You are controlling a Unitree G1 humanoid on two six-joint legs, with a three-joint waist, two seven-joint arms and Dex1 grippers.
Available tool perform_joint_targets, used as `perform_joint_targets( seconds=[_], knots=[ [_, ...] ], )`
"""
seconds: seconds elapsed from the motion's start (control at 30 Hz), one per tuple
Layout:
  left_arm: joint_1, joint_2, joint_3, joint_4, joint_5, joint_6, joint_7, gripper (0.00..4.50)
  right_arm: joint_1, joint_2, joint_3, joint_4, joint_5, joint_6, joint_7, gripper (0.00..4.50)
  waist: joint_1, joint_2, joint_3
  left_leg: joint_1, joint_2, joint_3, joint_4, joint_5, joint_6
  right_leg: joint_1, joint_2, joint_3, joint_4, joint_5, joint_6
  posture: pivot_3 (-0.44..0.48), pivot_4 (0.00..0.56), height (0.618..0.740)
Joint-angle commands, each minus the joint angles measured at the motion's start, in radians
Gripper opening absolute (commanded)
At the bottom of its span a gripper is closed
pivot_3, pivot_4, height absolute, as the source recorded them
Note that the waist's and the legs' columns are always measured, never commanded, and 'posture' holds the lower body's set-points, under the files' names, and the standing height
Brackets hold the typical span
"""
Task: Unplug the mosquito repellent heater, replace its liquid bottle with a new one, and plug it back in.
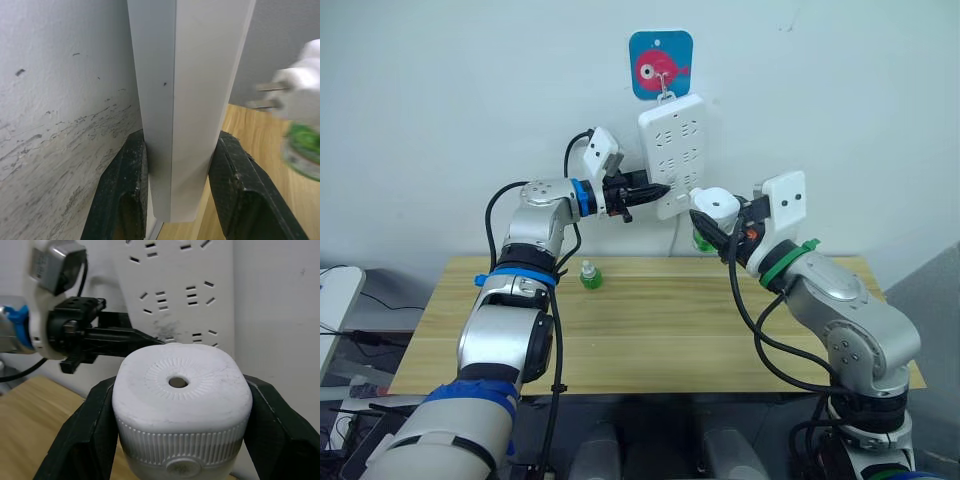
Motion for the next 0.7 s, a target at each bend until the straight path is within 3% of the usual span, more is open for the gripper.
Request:
perform_joint_targets(
  seconds=[0.03, 0.2, 0.33, 0.47, 0.57, 0.7],
  knots=[
    [0.023, 0.031, 0.020, -0.020, 0.007, -0.012, 0.057, 1.65, -0.020, -0.023, -0.037, -0.031, 0.031, -0.004, 0.021, 2.95, -0.003, 0.000, 0.000, 0.000, 0.000, 0.000, 0.000, 0.000, 0.000, 0.000, 0.000, 0.000, 0.000, 0.000, 0.000, -0.007, 0.208, 0.740],
    [0.122, 0.076, 0.036, -0.126, -0.020, 0.045, 0.062, 3.15, -0.019, -0.058, -0.068, 0.018, 0.031, -0.033, 0.041, 2.95, -0.008, 0.001, 0.001, -0.001, 0.001, 0.000, -0.001, 0.000, 0.000, -0.002, 0.000, 0.000, 0.000, 0.000, -0.001, -0.003, 0.211, 0.740],
    [0.284, 0.128, 0.046, -0.319, -0.045, 0.129, 0.077, 4.35, -0.027, -0.055, -0.126, 0.047, 0.063, -0.020, 0.045, 2.95, -0.004, 0.002, 0.003, -0.003, 0.003, -0.002, -0.003, 0.000, 0.000, -0.004, 0.000, -0.001, -0.001, 0.000, -0.001, 0.012, 0.220, 0.740],
    [0.472, 0.146, 0.032, -0.609, -0.072, 0.183, 0.106, 4.43, -0.043, -0.017, -0.223, 0.089, 0.147, 0.038, 0.019, 2.95, 0.003, 0.003, 0.009, -0.003, 0.006, -0.008, -0.004, 0.000, 0.000, -0.003, -0.003, 0.000, -0.002, 0.000, -0.001, 0.029, 0.230, 0.740],
    [0.597, 0.101, 0.015, -0.858, -0.114, 0.184, 0.152, 4.43, -0.078, 0.055, -0.355, 0.141, 0.282, 0.138, -0.039, 2.95, 0.018, 0.003, 0.021, -0.003, 0.004, -0.010, -0.002, 0.000, -0.001, -0.001, -0.004, -0.001, 0.000, 0.000, -0.001, 0.034, 0.235, 0.740],
    [0.698, -0.009, -0.098, -1.092, -0.113, 0.174, 0.230, 4.43, -0.152, 0.174, -0.574, 0.240, 0.581, 0.254, -0.240, 2.95, 0.031, 0.007, 0.028, -0.003, 0.003, -0.014, -0.001, 0.002, -0.005, 0.001, -0.005, -0.001, 0.000, 0.001, -0.001, 0.048, 0.245, 0.740]
  ],
)
